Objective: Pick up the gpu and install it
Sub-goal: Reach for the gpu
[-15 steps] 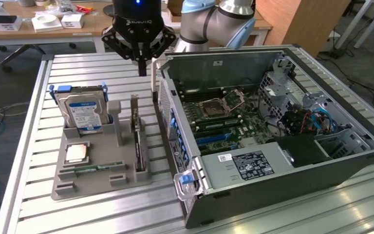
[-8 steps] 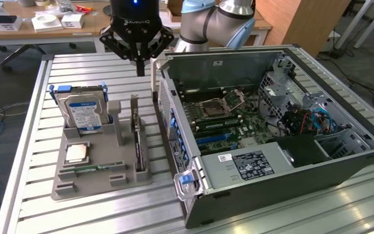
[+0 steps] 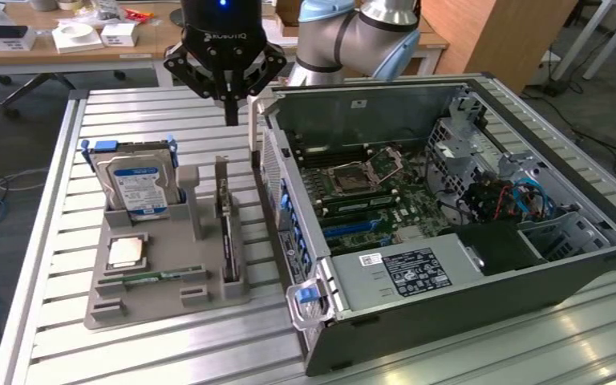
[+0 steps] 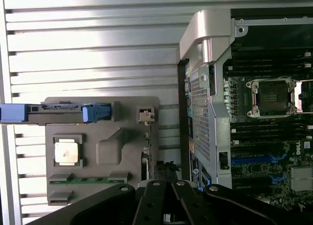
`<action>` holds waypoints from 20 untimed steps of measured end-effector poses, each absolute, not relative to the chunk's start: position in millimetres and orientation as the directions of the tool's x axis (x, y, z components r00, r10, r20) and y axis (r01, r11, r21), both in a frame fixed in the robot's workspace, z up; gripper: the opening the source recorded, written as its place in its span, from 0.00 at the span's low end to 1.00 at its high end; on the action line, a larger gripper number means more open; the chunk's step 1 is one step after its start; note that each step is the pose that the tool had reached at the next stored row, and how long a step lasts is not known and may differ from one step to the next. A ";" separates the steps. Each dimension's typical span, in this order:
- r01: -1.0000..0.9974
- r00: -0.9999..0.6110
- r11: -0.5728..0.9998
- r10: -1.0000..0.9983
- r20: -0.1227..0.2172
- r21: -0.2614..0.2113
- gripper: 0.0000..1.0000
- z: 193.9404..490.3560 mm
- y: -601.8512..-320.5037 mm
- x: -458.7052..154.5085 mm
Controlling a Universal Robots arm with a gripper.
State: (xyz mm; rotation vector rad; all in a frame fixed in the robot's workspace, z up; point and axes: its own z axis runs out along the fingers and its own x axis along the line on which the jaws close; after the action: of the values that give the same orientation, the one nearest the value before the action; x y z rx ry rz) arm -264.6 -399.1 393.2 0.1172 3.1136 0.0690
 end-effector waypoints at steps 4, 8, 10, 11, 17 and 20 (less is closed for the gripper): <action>0.074 -0.997 0.996 0.075 -0.023 0.045 0.10 393.2 -400.9 -264.5; 0.075 -0.997 0.996 0.076 -0.023 0.045 0.10 393.2 -402.2 -264.6; 0.074 -0.997 0.996 0.075 -0.023 0.045 0.10 393.2 -403.1 -264.5; 0.074 -0.997 0.996 0.075 -0.023 0.045 0.10 393.2 -403.5 -264.5; 0.074 -0.997 0.996 0.076 -0.023 0.045 0.10 393.3 -409.9 -264.7; 0.074 -0.997 0.996 0.076 -0.023 0.045 0.10 393.2 -415.7 -264.8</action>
State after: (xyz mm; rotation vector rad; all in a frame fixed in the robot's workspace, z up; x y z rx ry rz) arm -264.8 -415.7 393.2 0.1170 3.1137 0.0688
